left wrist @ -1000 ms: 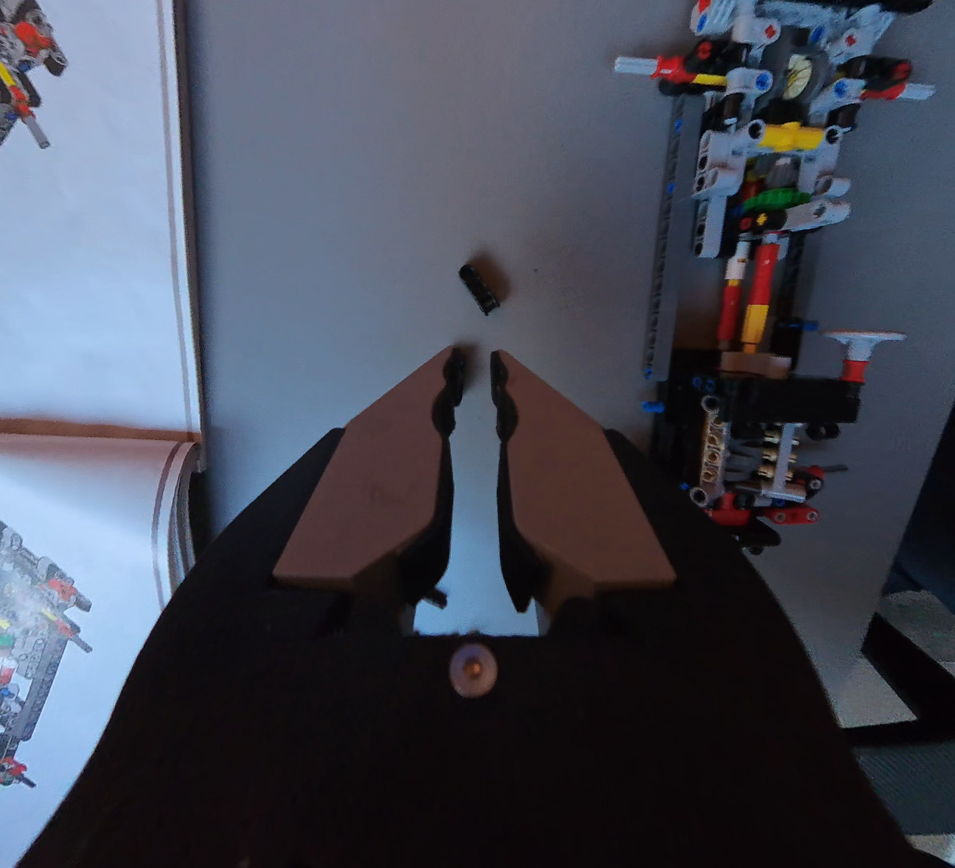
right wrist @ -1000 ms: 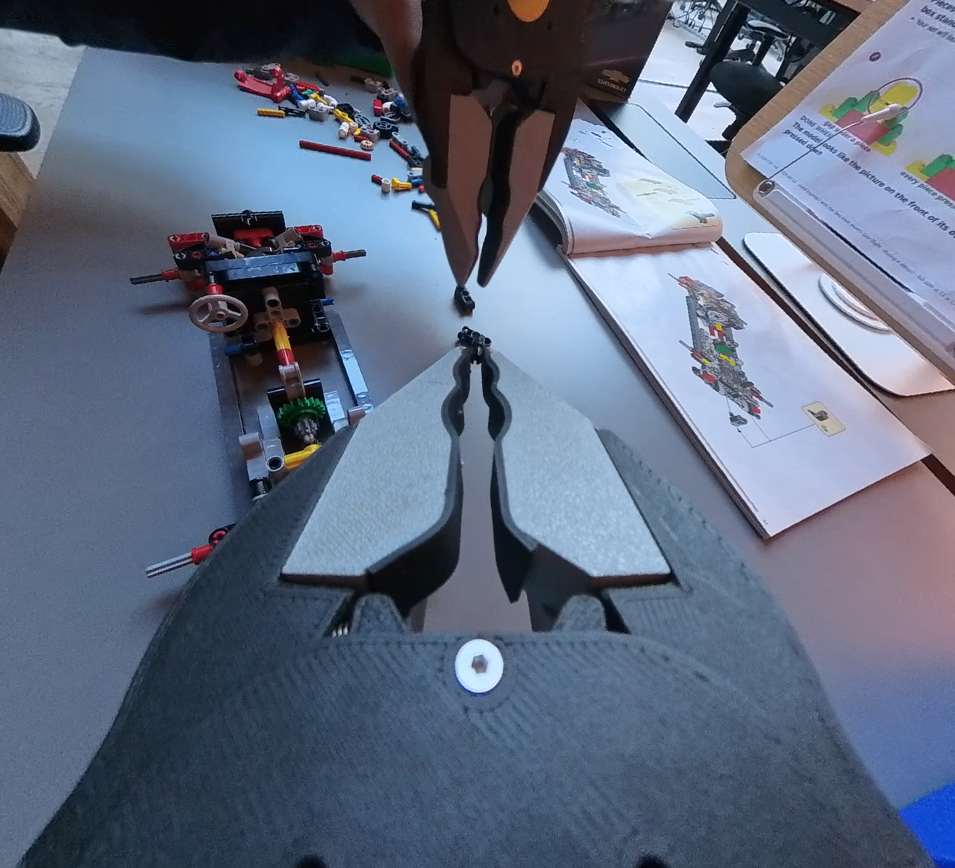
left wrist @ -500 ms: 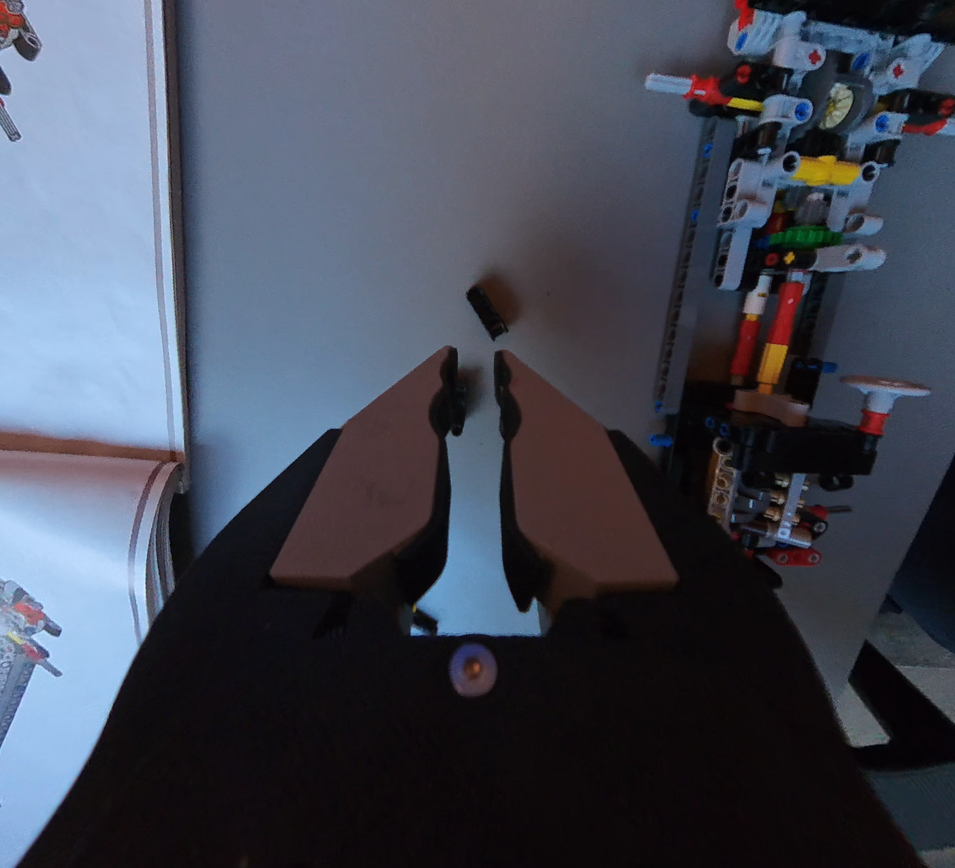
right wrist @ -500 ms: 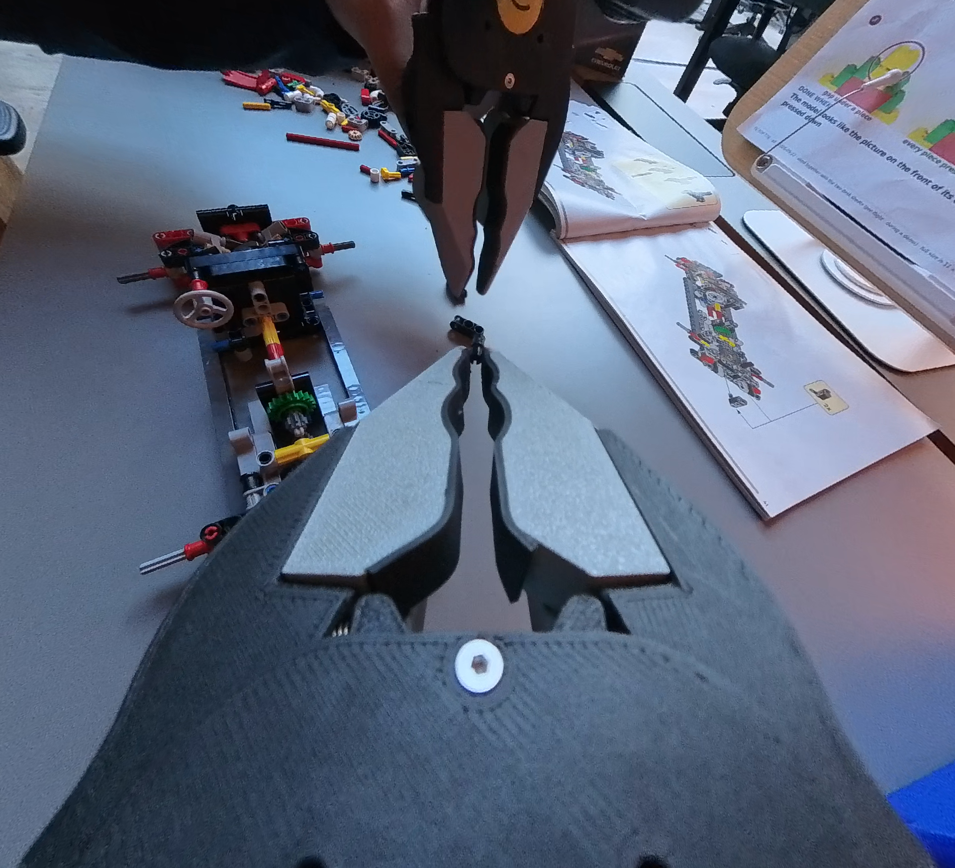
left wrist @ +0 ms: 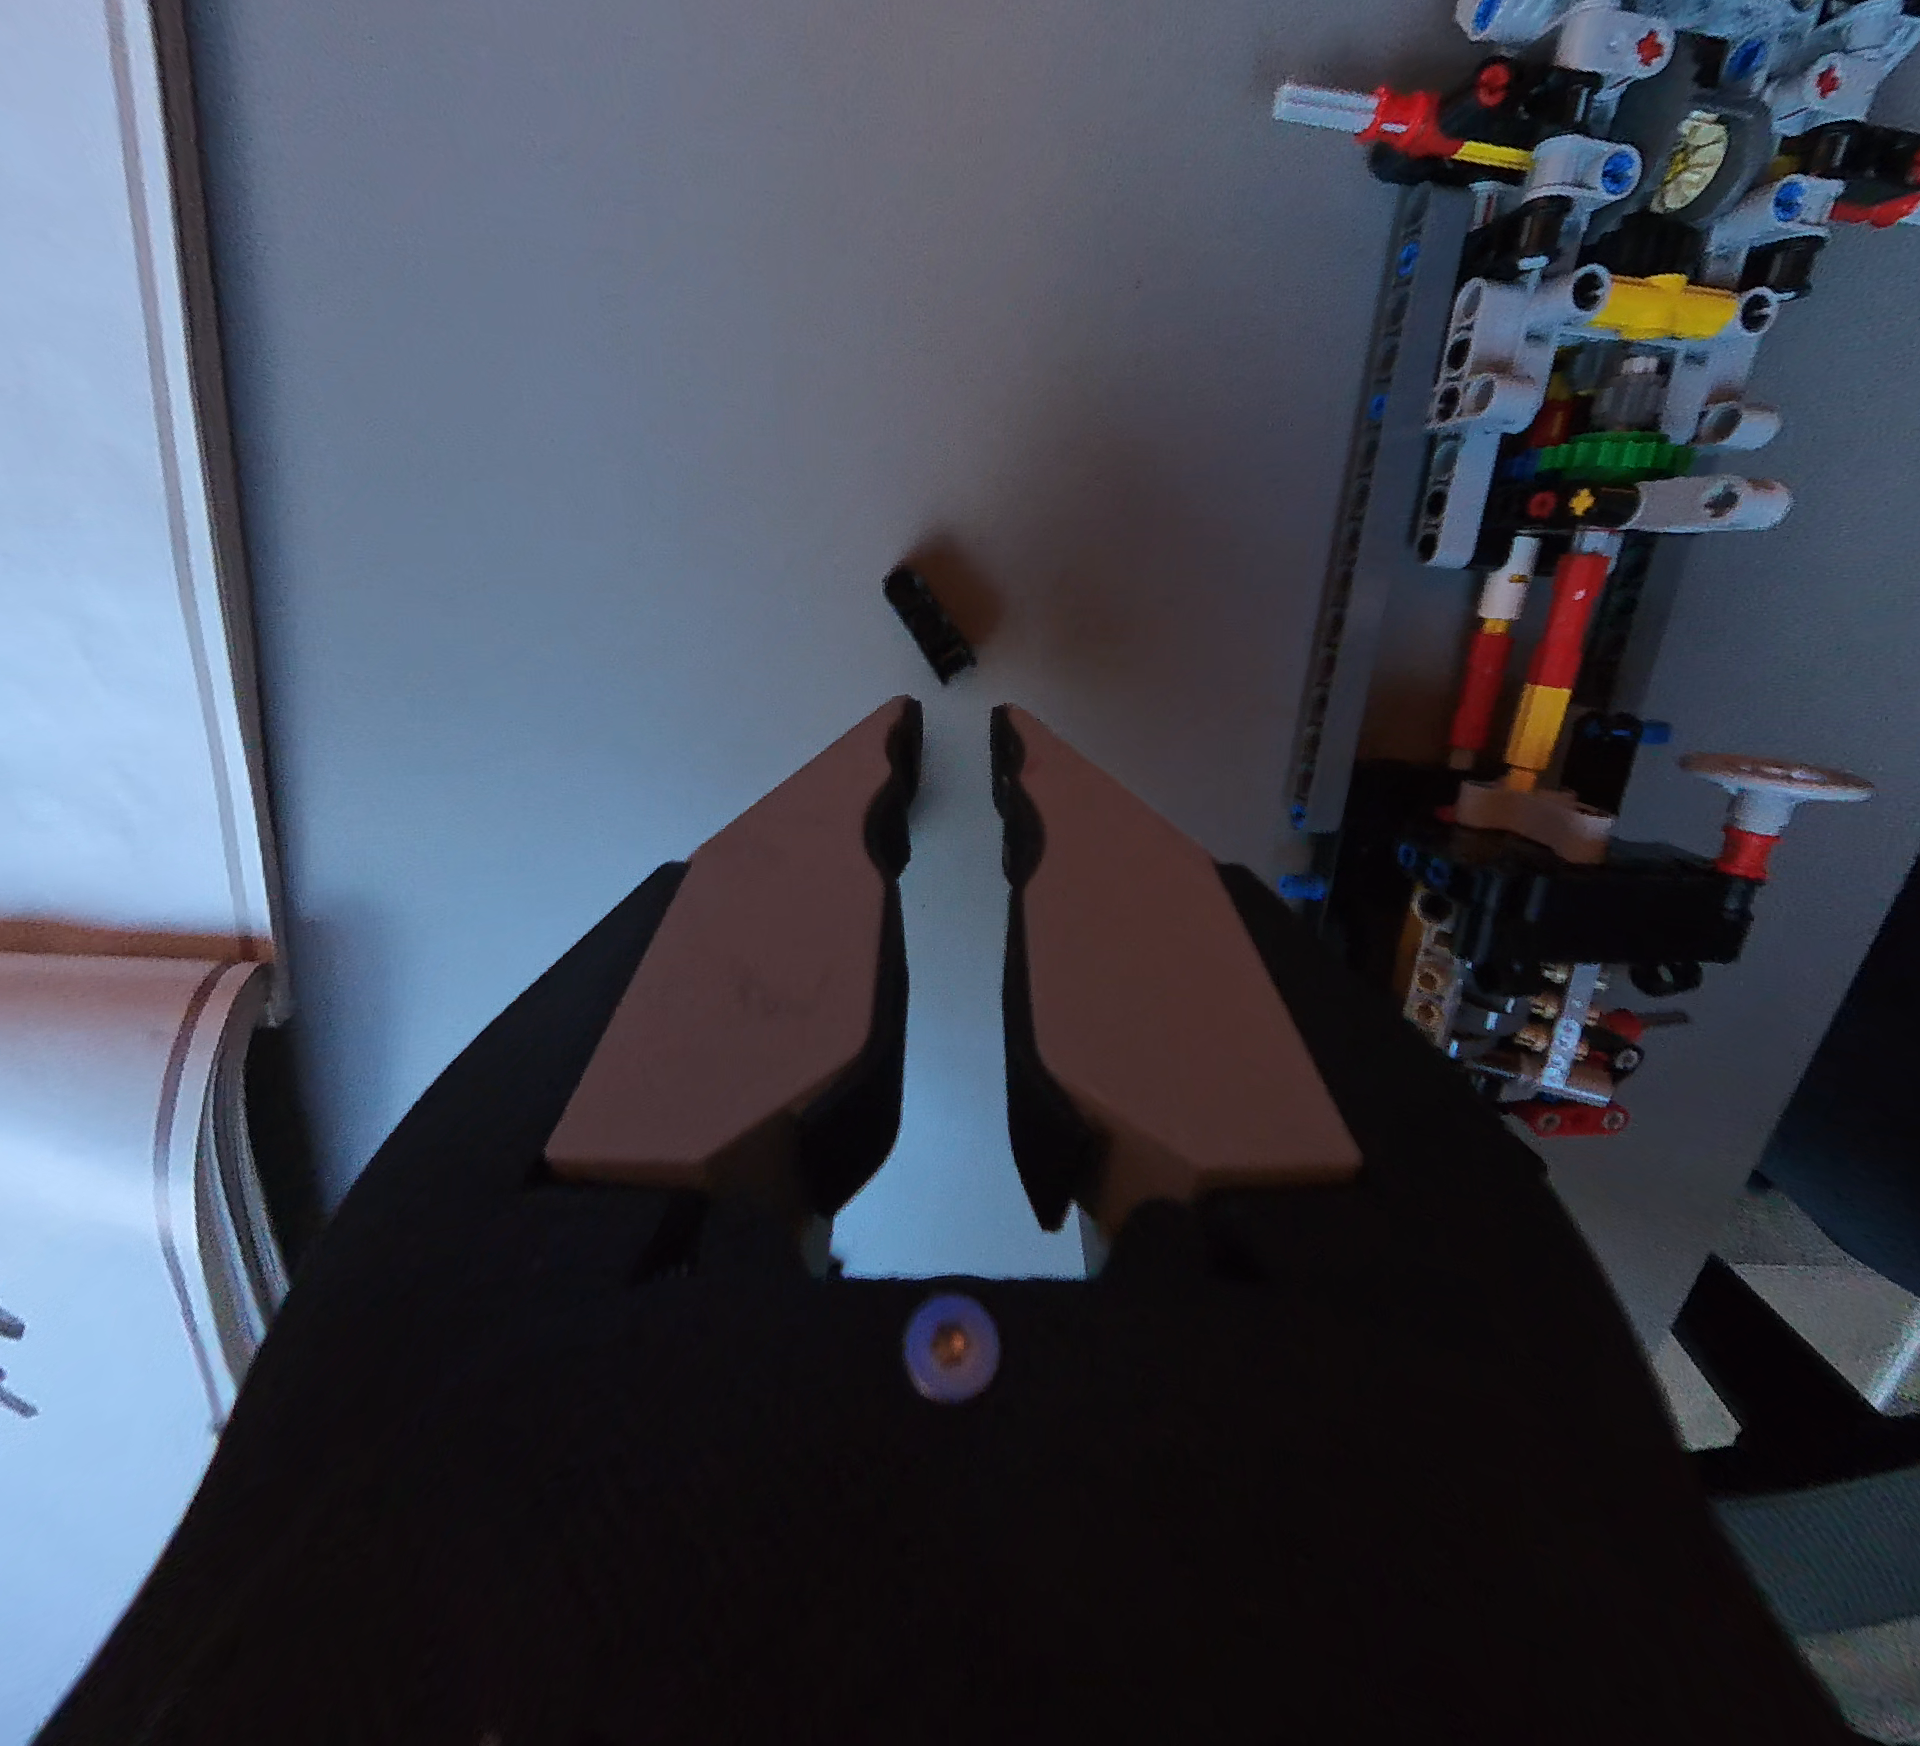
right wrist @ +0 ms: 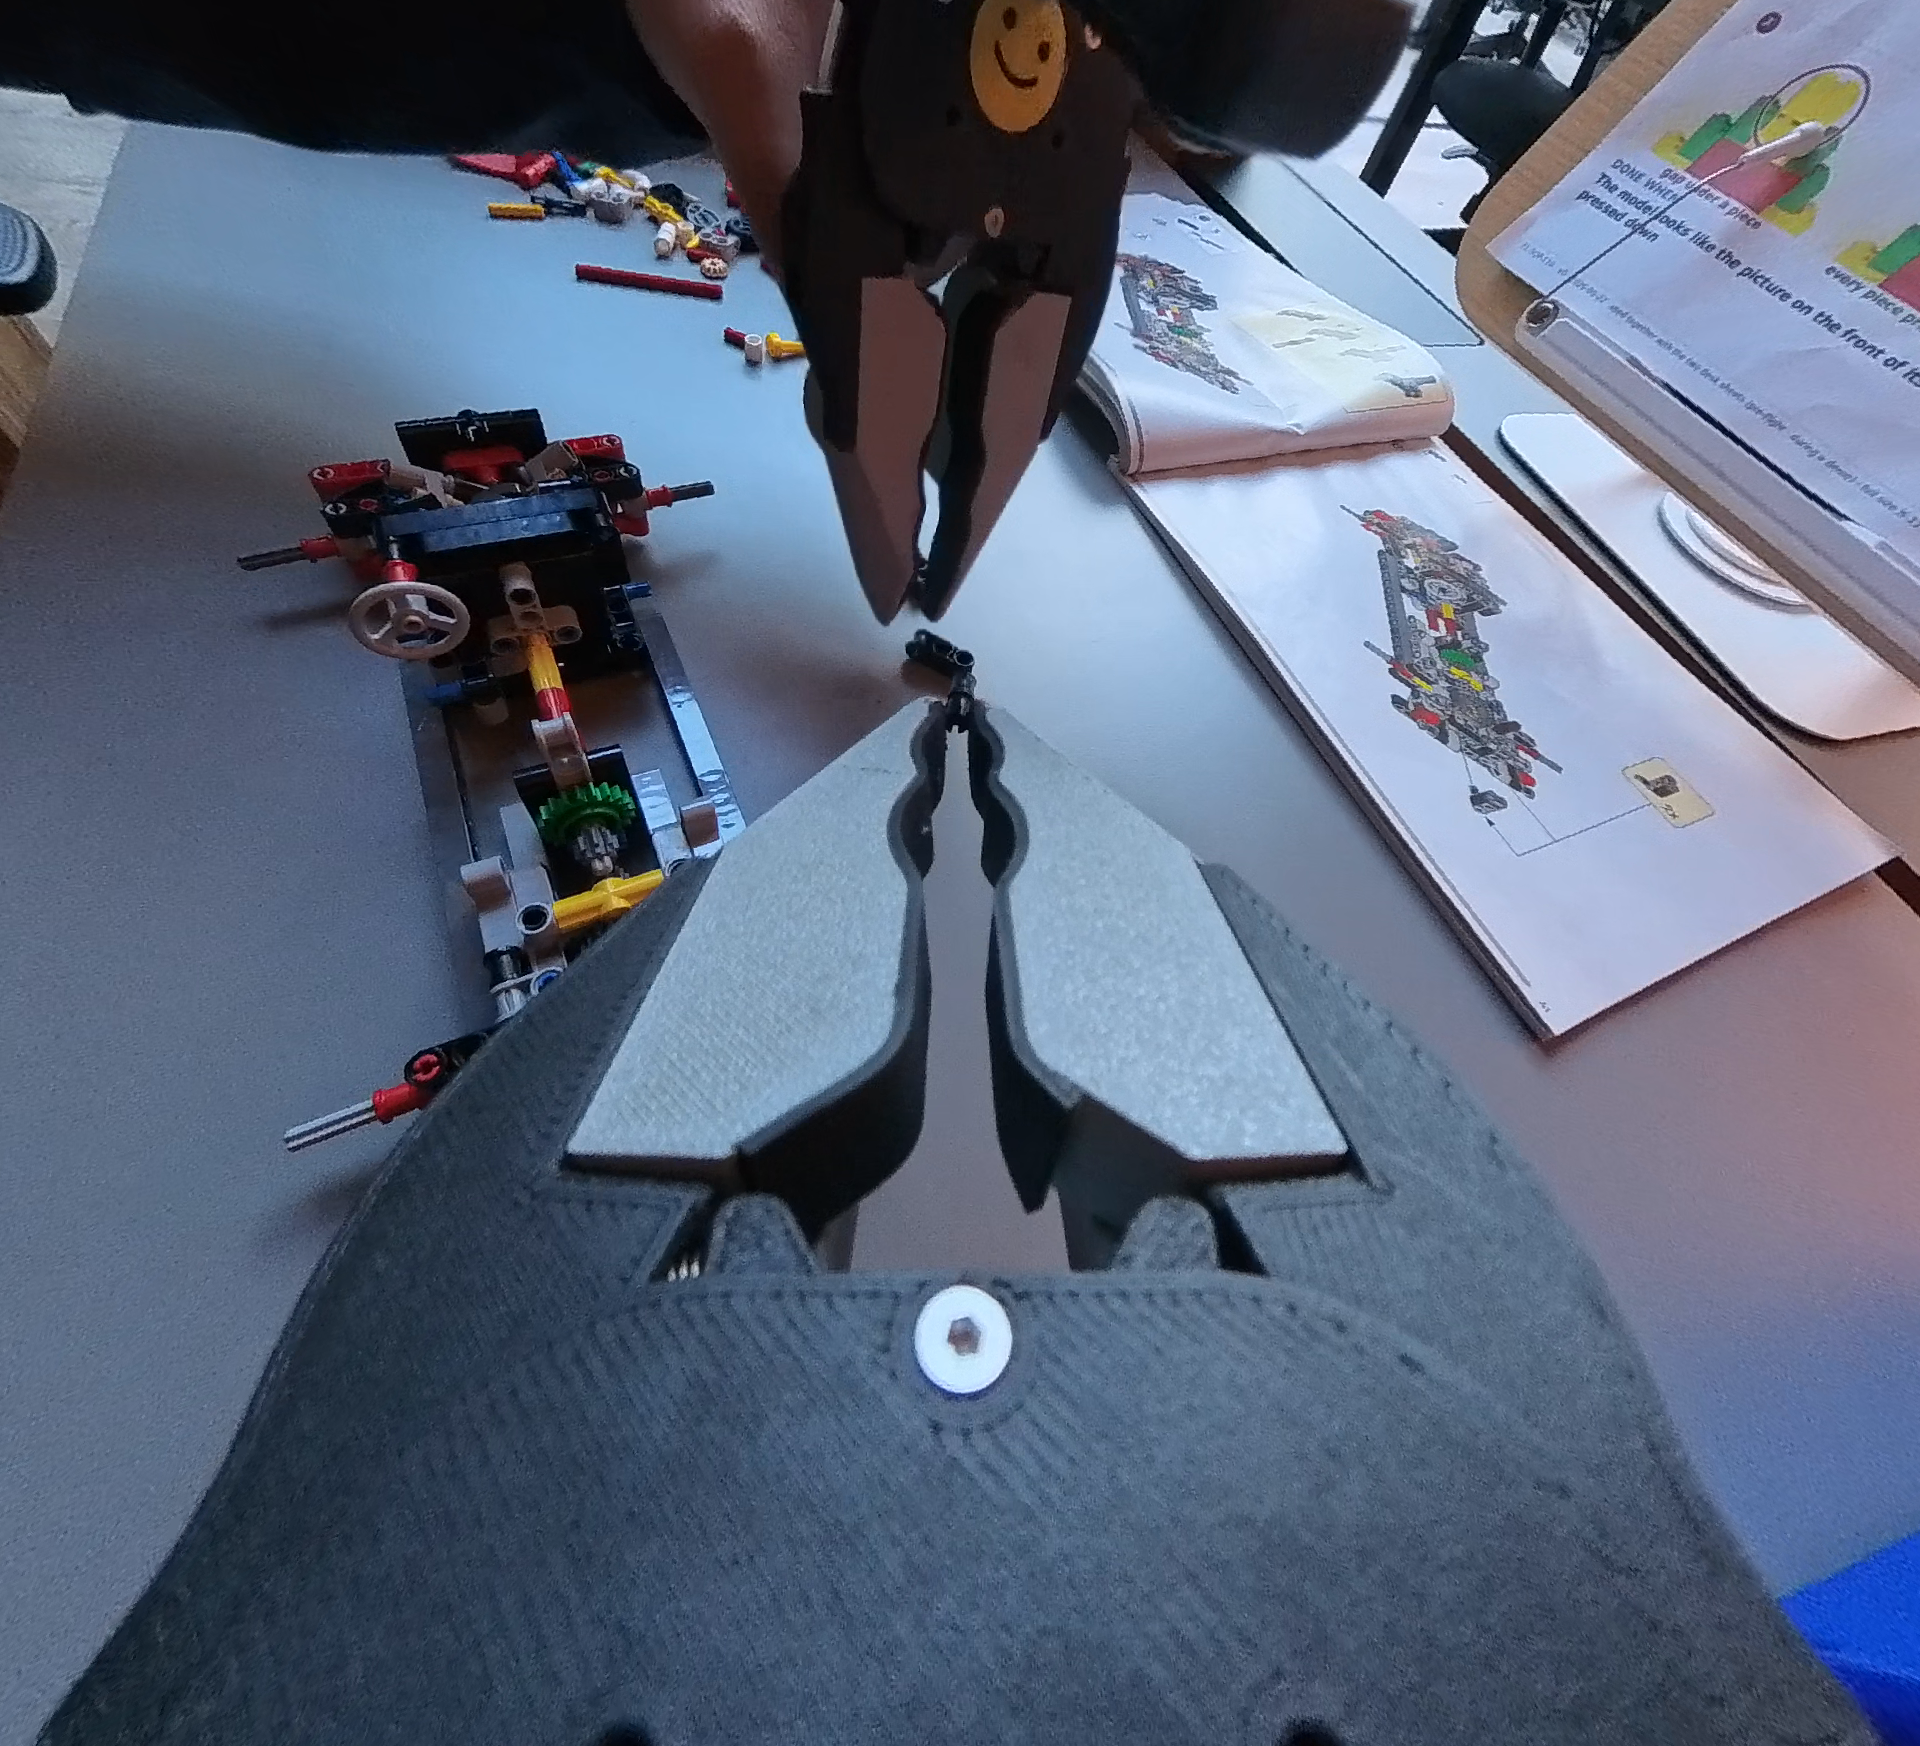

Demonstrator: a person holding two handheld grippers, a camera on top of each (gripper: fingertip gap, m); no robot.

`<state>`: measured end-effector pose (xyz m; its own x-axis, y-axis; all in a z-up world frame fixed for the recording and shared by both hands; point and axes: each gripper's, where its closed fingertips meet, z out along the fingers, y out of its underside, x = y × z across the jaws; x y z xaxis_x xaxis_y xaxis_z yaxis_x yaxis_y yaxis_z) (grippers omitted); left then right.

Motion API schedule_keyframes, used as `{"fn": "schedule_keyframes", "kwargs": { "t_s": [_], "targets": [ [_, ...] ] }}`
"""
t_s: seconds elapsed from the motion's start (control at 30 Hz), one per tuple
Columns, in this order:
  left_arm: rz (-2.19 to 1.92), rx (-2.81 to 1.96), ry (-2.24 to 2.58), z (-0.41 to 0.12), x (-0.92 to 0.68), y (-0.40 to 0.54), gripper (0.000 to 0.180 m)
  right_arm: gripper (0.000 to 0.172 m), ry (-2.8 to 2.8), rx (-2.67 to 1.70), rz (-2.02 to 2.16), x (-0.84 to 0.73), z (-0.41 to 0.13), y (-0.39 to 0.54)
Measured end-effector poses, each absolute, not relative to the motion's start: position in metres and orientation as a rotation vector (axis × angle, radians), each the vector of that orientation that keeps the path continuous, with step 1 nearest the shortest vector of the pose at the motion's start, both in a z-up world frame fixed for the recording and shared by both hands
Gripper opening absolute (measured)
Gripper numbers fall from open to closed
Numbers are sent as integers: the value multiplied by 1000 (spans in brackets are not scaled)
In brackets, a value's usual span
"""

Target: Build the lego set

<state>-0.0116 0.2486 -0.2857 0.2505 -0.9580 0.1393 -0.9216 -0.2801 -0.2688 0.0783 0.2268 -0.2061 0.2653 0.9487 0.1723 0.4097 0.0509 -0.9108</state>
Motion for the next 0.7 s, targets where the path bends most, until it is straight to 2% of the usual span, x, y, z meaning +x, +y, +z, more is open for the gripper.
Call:
{"fn": "schedule_keyframes", "kwargs": {
  "t_s": [0.4, 0.5, 0.6, 0.7],
  "targets": [
    [-380, -2435, 1799, -292, 3, 247, 21, 1, -1310, -1547, 681, 80, -207, 228],
    [-329, -2447, 1770, -293, 2, 254, 14, 1, -1317, -1548, 676, 80, -208, 227],
    [-211, -2391, 1829, -295, -3, 262, 0, 1, -1319, -1547, 676, 80, -208, 227],
    [71, -2380, 1846, -294, -25, 286, 10, 1, -1318, -1547, 679, 81, -207, 227]
  ]
}}
